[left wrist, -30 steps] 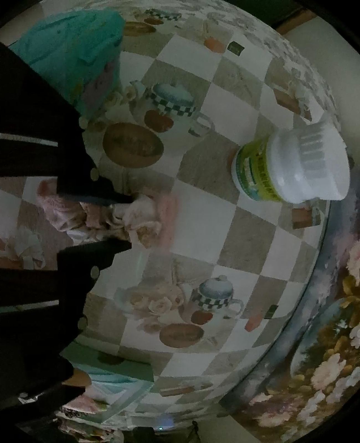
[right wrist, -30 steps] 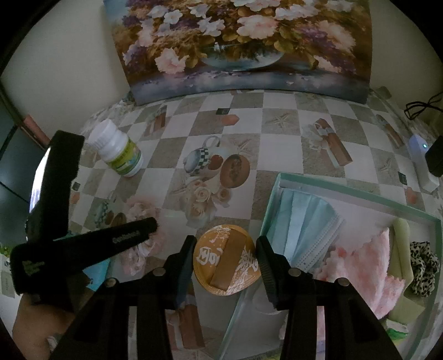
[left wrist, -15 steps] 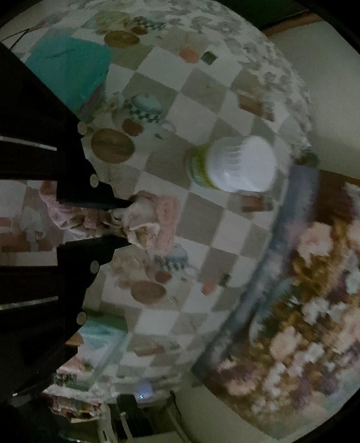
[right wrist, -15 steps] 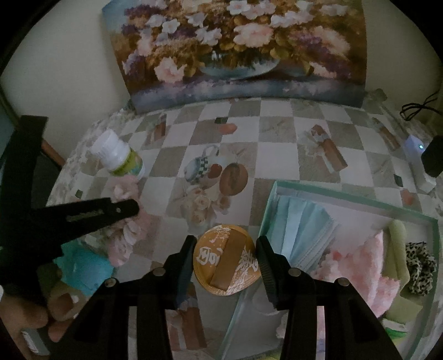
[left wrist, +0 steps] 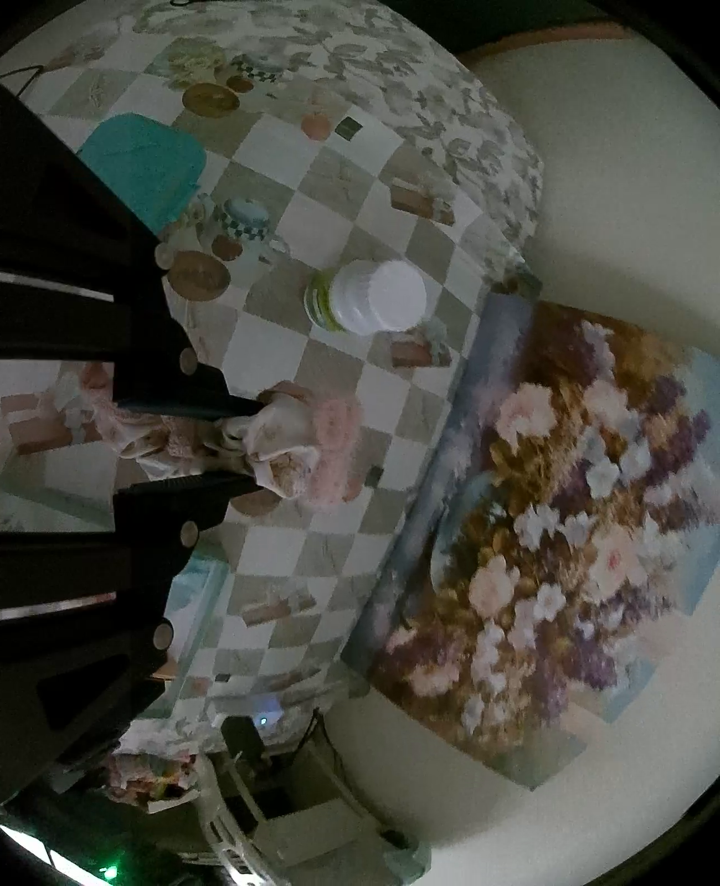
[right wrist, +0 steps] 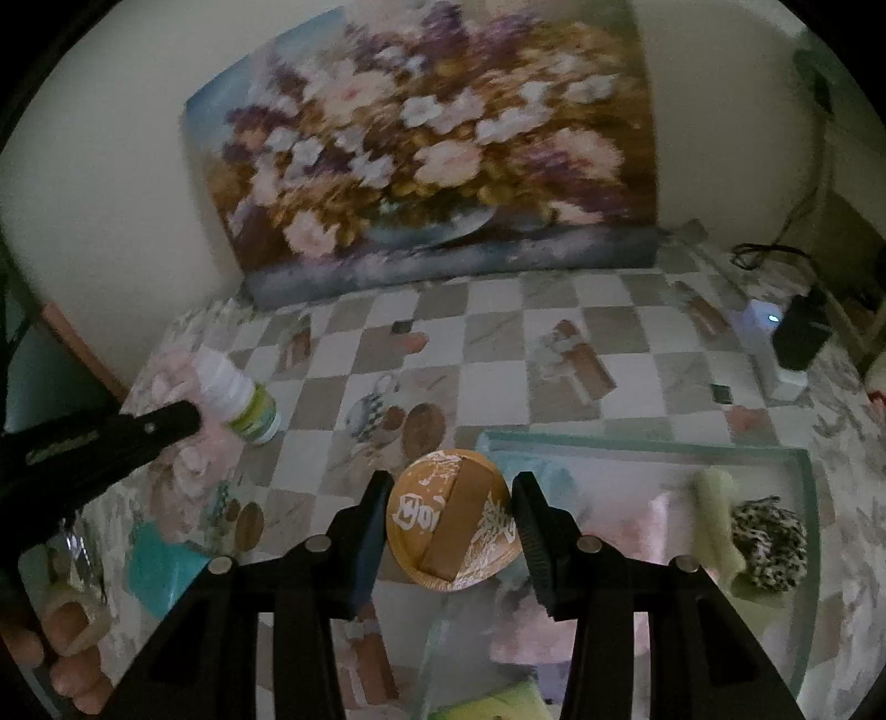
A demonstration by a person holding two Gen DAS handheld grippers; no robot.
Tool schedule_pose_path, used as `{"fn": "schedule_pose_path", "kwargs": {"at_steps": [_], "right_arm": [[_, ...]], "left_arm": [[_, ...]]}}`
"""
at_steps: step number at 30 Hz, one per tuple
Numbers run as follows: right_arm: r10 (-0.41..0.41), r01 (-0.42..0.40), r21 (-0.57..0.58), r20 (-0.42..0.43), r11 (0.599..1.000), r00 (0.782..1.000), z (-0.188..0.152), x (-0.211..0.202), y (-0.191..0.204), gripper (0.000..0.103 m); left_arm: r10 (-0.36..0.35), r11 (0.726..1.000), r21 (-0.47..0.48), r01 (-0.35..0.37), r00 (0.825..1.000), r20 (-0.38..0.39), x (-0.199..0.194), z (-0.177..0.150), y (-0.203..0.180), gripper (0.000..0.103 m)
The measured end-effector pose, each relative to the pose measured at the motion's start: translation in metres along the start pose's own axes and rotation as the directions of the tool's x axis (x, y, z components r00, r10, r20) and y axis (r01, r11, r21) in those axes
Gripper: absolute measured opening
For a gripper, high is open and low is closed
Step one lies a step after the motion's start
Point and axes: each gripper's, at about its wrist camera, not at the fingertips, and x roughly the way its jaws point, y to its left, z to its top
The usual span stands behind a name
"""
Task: Organize soft objects
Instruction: 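Lift the scrunchie and orange tin and carry both over the white tray, then lower the scrunchie and orange tin into the tray and open both tools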
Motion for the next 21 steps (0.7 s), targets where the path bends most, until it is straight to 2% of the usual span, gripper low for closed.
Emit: {"fn": "schedule_pose_path", "kwargs": {"at_steps": [7, 16, 21], "right_arm": [[-0.089, 0.092, 0.13, -0.033, 0.987, 0.995, -0.002, -0.008, -0.047, 0.047], [-0.193, 0.225, 0.326, -0.128, 0.918, 0.973, -0.018, -0.005, -0.124, 0.047], [-0.199, 0.241, 0.397, -0.146, 0.886, 0.969, -0.025, -0.008, -0.152, 0.047]], "left_arm": [[-0.044, 0.998, 0.043, 0.045, 0.999, -0.027, -0.005, -0.013, -0.021, 0.019], [-0.112, 0.982, 0.134, 0.131, 0.984, -0.141, 0.013, -0.041, -0.065, 0.019], [-0.092, 0.965, 0.226, 0.131, 0.98, -0.177, 0.02, -0.061, -0.094, 0.019]]}}
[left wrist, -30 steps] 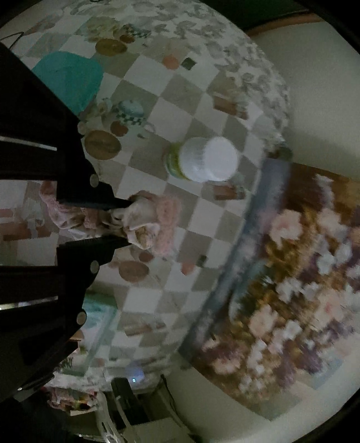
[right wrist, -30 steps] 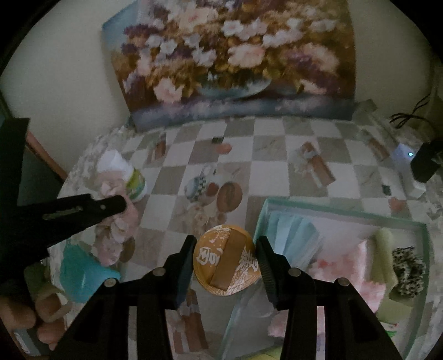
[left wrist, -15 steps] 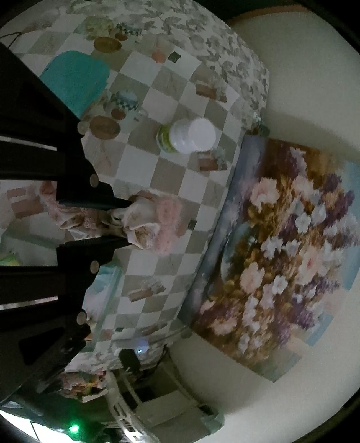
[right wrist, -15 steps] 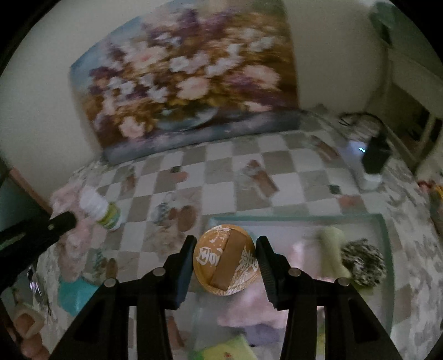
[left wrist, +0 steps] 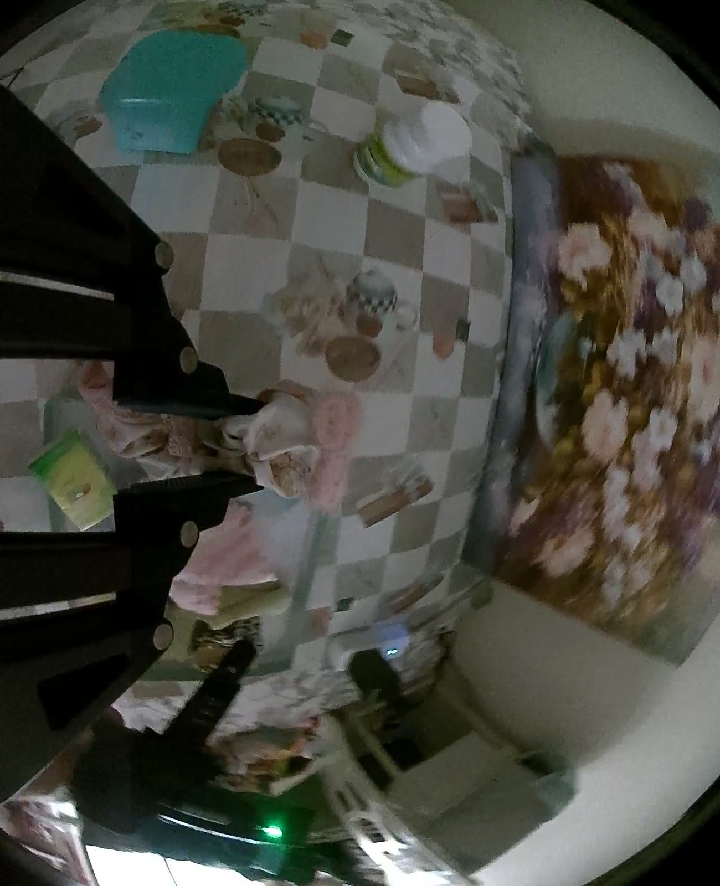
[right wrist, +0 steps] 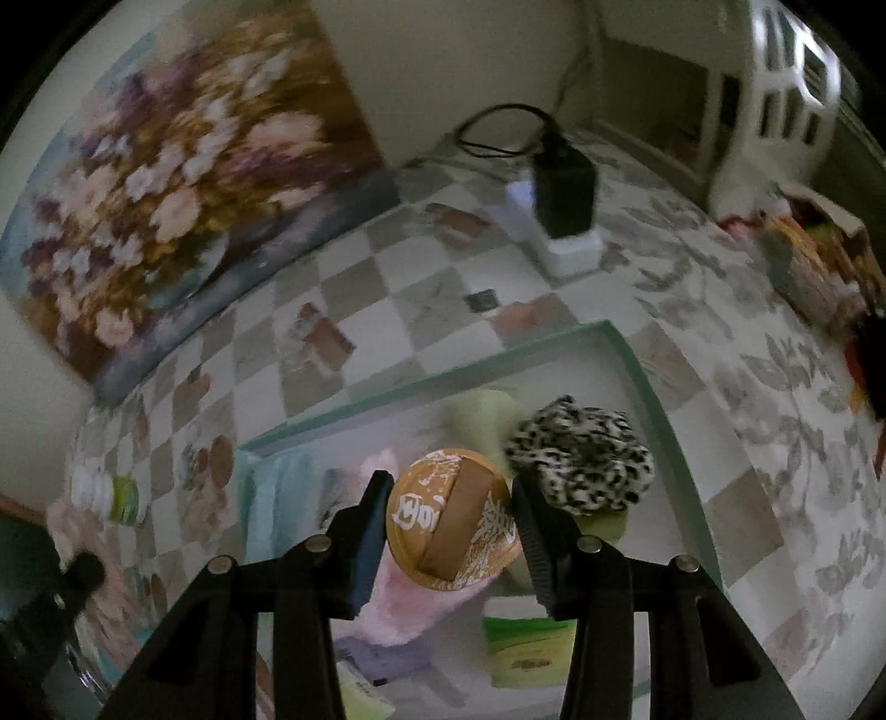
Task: Organize soft objects
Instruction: 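Lower the scrunchie and orange tin into the tray and open both tools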
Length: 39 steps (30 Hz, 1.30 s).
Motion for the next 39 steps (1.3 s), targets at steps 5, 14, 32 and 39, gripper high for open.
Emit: {"fn": "schedule_pose_path", "kwargs": {"at_steps": [5, 14, 32, 39], "right_arm": [[-0.028, 0.028, 0.049, -0.005, 0.998, 1.0, 0.003, 0.004, -0.018, 0.048], [-0.047, 0.052, 0.081, -0.069, 0.995, 0.997, 0.0, 0.022, -0.031, 0.049], [-0.078, 0.078, -0.005, -0.115, 0.997, 0.99, -0.007, 0.032, -0.009, 0.06], [-0.114, 0.108, -0.057, -0.115, 0.993, 0.987, -0.009, 0.035, 0.0, 0.068]], "left_arm": [[-0.024, 0.998, 0.058, 0.027, 0.998, -0.053, 0.014, -0.01, -0.02, 0.019], [-0.07, 0.995, 0.05, 0.081, 0.98, -0.188, 0.055, -0.026, -0.029, 0.02], [-0.034, 0.999, -0.022, 0.03, 0.963, -0.266, 0.097, -0.031, -0.006, 0.054], [-0.051, 0.999, -0.029, 0.045, 0.96, -0.275, 0.097, -0.031, -0.007, 0.064]]}}
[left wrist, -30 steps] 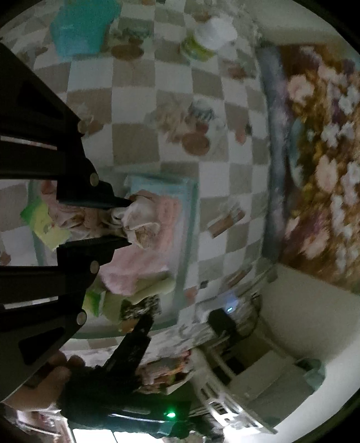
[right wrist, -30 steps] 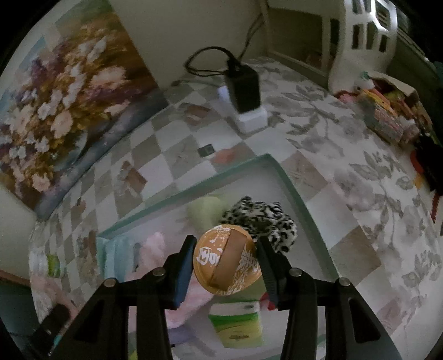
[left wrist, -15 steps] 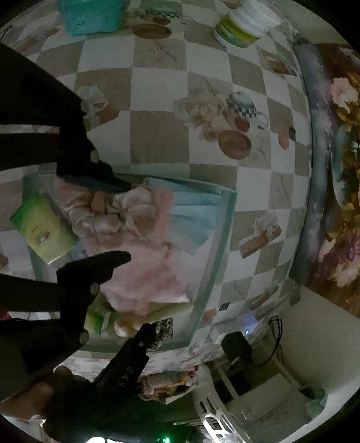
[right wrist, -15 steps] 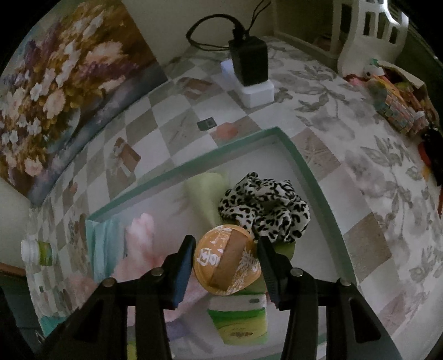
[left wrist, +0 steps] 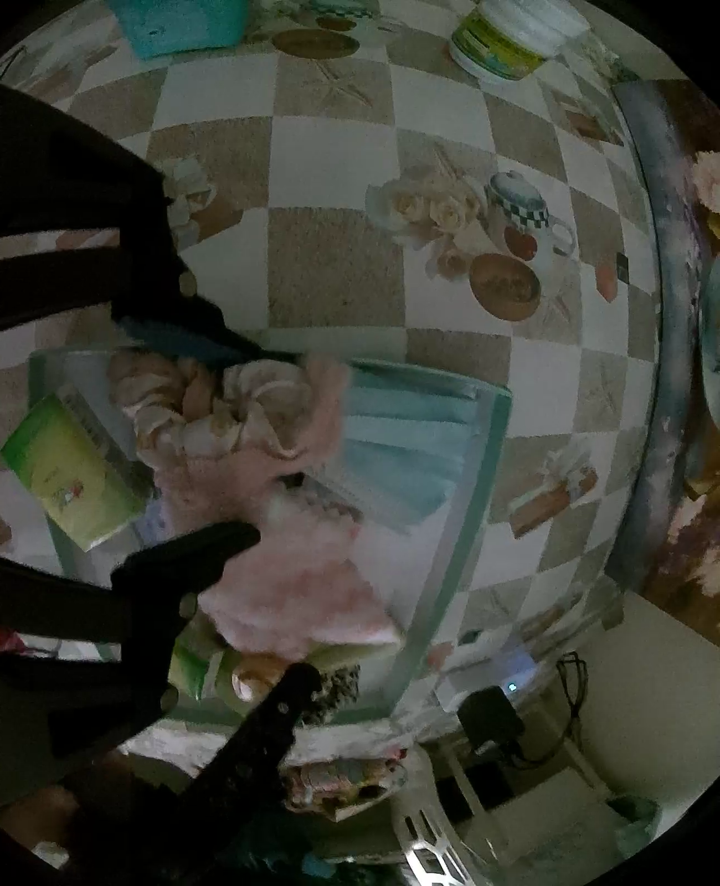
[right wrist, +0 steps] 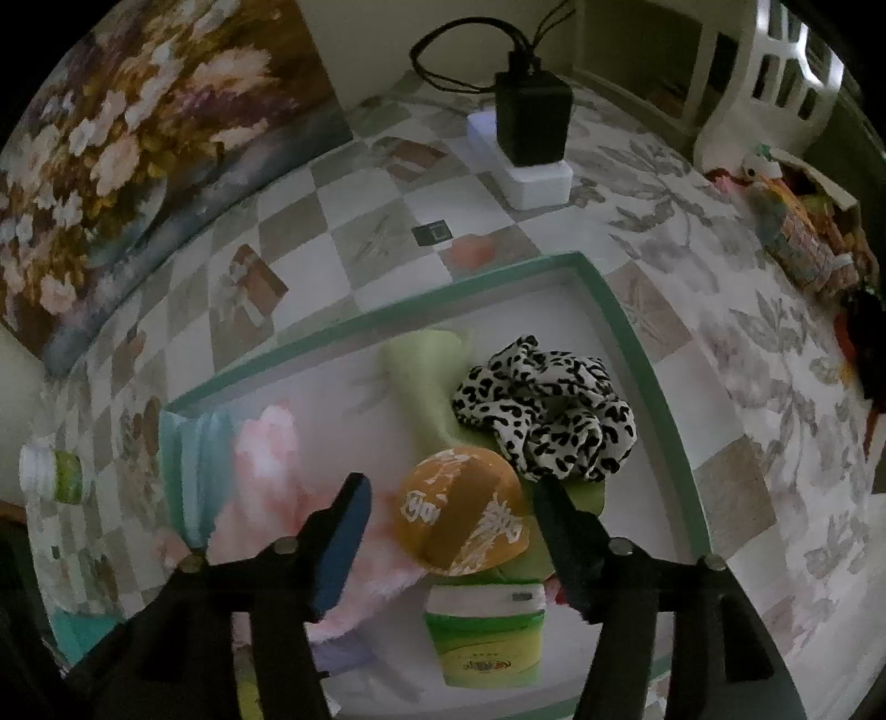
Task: Organize soft objects
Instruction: 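Lower the scrunchie and orange tin into the tray and open both tools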
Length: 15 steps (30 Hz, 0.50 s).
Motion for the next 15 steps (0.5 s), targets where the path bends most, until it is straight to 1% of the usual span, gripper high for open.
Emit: {"fn": "schedule_pose_path", "kwargs": {"at_steps": [1, 3, 6, 7, 8, 9, 10, 12, 13, 14, 15], "right_arm": [[-0.005, 0.005, -0.005, 0.002, 1.0, 1.0, 0.0, 0.0, 0.001, 0.068], [-0.016, 0.017, -0.015, 0.009, 1.0, 1.0, -0.001, -0.001, 0.003, 0.073], [-0.024, 0.025, -0.031, 0.017, 0.999, 1.0, -0.001, -0.003, 0.006, 0.076], [-0.025, 0.026, -0.035, 0.019, 0.999, 1.0, -0.001, -0.004, 0.007, 0.076], [-0.026, 0.026, -0.038, 0.021, 0.999, 0.999, -0.001, -0.004, 0.008, 0.079], [-0.025, 0.026, -0.042, 0.024, 0.999, 0.999, -0.001, -0.005, 0.009, 0.083], [-0.025, 0.026, -0.043, 0.028, 0.999, 0.999, -0.002, -0.006, 0.009, 0.085], [-0.024, 0.026, -0.044, 0.037, 0.999, 0.999, -0.001, -0.008, 0.01, 0.087], [-0.024, 0.026, -0.042, 0.04, 0.999, 0.999, -0.001, -0.009, 0.009, 0.088], [-0.025, 0.027, -0.038, 0.043, 0.999, 0.999, -0.001, -0.01, 0.009, 0.093], [-0.027, 0.029, -0.034, 0.048, 0.999, 0.998, -0.001, -0.01, 0.008, 0.097]], "left_arm": [[-0.009, 1.0, -0.006, 0.01, 1.0, 0.004, -0.002, 0.0, 0.0, 0.066], [-0.016, 1.0, -0.014, 0.016, 1.0, 0.008, -0.006, 0.001, 0.0, 0.068], [-0.028, 1.0, -0.01, 0.028, 0.999, 0.019, -0.012, 0.002, -0.001, 0.07], [-0.032, 0.999, -0.009, 0.032, 0.999, 0.022, -0.014, 0.002, -0.002, 0.073], [-0.037, 0.999, -0.009, 0.038, 0.999, 0.026, -0.016, 0.002, -0.002, 0.076], [-0.041, 0.999, -0.01, 0.041, 0.999, 0.03, -0.019, 0.002, -0.002, 0.081], [-0.044, 0.999, -0.013, 0.044, 0.998, 0.038, -0.022, 0.002, -0.002, 0.084], [-0.031, 0.999, -0.019, 0.032, 0.998, 0.054, -0.027, 0.003, 0.0, 0.085], [-0.012, 1.0, -0.023, 0.013, 0.997, 0.07, -0.03, 0.003, 0.001, 0.087], [0.004, 1.0, -0.027, -0.002, 0.997, 0.083, -0.032, 0.003, 0.003, 0.088], [0.028, 0.999, -0.033, -0.025, 0.995, 0.1, -0.034, 0.003, 0.005, 0.094]]}}
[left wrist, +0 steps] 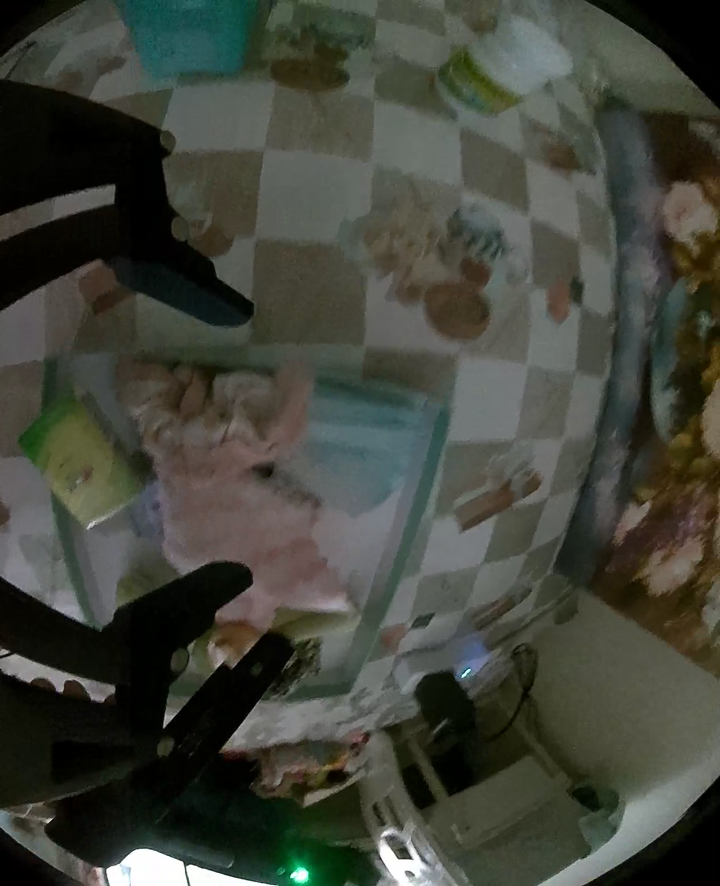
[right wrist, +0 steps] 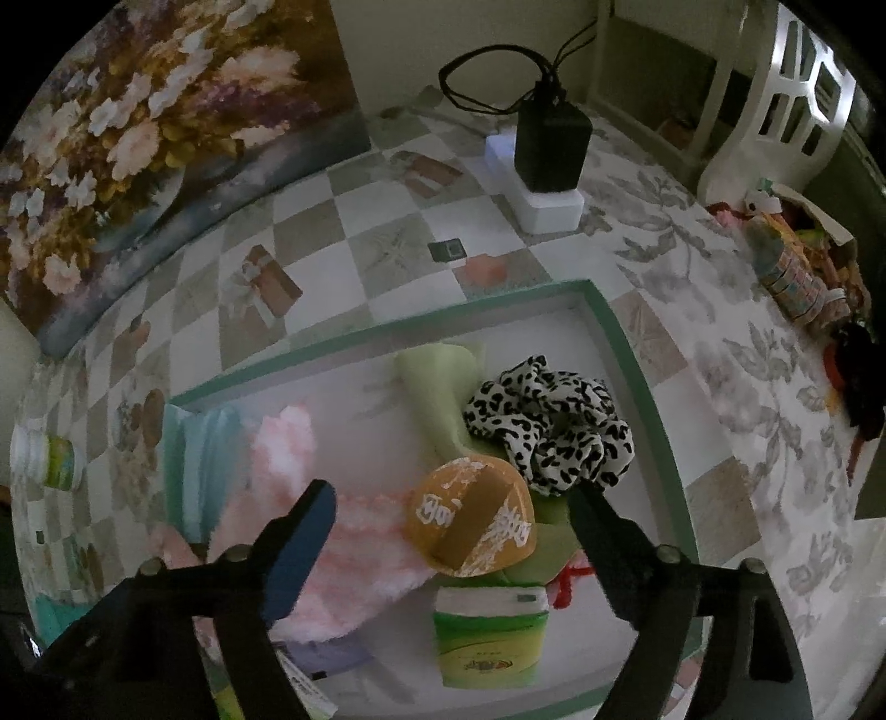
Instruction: Organize soft objects
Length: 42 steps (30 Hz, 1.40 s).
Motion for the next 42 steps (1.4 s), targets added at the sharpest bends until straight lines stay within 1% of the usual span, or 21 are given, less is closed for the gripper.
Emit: {"fn": "schedule_pose_path", "kwargs": {"at_steps": [1, 3, 4, 6, 10, 16, 21, 27, 32, 33, 35, 37, 40, 42], "right_arm": [[-0.002, 0.002, 0.002, 0.005, 1.0, 1.0, 0.0, -0.001, 0.0, 0.103], [-0.004, 0.004, -0.001, 0.01, 1.0, 1.0, 0.001, -0.001, 0.0, 0.103], [-0.001, 0.001, -0.003, 0.011, 1.0, 1.0, 0.001, -0.001, 0.001, 0.103], [0.006, -0.006, -0.011, 0.009, 1.0, 1.0, 0.0, -0.001, 0.002, 0.103], [0.006, -0.006, -0.036, 0.004, 0.999, 1.0, -0.001, -0.001, 0.009, 0.103], [0.013, -0.013, -0.068, 0.007, 0.998, 1.0, -0.004, -0.004, 0.018, 0.103], [0.019, -0.017, -0.097, 0.016, 0.995, 1.0, -0.008, -0.009, 0.029, 0.103], [0.025, -0.02, -0.151, 0.032, 0.988, 0.999, -0.017, -0.018, 0.046, 0.103], [0.038, -0.029, -0.176, 0.044, 0.984, 0.998, -0.027, -0.027, 0.055, 0.103], [0.041, -0.032, -0.179, 0.045, 0.983, 0.998, -0.029, -0.029, 0.056, 0.103], [0.048, -0.039, -0.184, 0.047, 0.982, 0.998, -0.035, -0.033, 0.058, 0.103], [0.05, -0.04, -0.192, 0.051, 0.981, 0.997, -0.041, -0.037, 0.059, 0.103], [0.054, -0.04, -0.207, 0.062, 0.978, 0.997, -0.05, -0.045, 0.061, 0.103], [0.057, -0.041, -0.218, 0.068, 0.975, 0.996, -0.056, -0.05, 0.063, 0.103]], "left_arm": [[0.032, 0.999, -0.003, -0.032, 0.999, 0.021, -0.002, 0.0, 0.003, 0.099], [0.129, 0.992, -0.016, -0.129, 0.989, 0.064, -0.005, 0.002, 0.008, 0.102], [0.167, 0.986, -0.016, -0.166, 0.983, 0.081, -0.006, 0.003, 0.01, 0.103], [0.203, 0.979, -0.015, -0.202, 0.975, 0.094, -0.006, 0.005, 0.014, 0.103], [0.229, 0.973, -0.025, -0.227, 0.968, 0.101, -0.006, 0.007, 0.022, 0.103], [0.266, 0.964, -0.002, -0.267, 0.958, 0.106, -0.004, 0.007, 0.022, 0.103], [0.306, 0.952, -0.012, -0.307, 0.944, 0.125, -0.011, 0.006, 0.025, 0.103], [0.372, 0.928, -0.058, -0.368, 0.917, 0.146, -0.026, 0.005, 0.036, 0.103], [0.451, 0.893, -0.076, -0.444, 0.879, 0.155, -0.041, -0.003, 0.04, 0.103], [0.449, 0.893, -0.076, -0.443, 0.88, 0.155, -0.043, -0.005, 0.041, 0.103], [0.417, 0.909, -0.072, -0.411, 0.898, 0.142, -0.049, -0.009, 0.042, 0.103], [0.397, 0.917, -0.069, -0.392, 0.911, 0.111, -0.052, -0.017, 0.045, 0.103], [0.378, 0.925, -0.074, -0.372, 0.92, 0.101, -0.06, -0.029, 0.047, 0.103], [0.373, 0.927, -0.077, -0.366, 0.921, 0.109, -0.069, -0.037, 0.048, 0.103]]}}
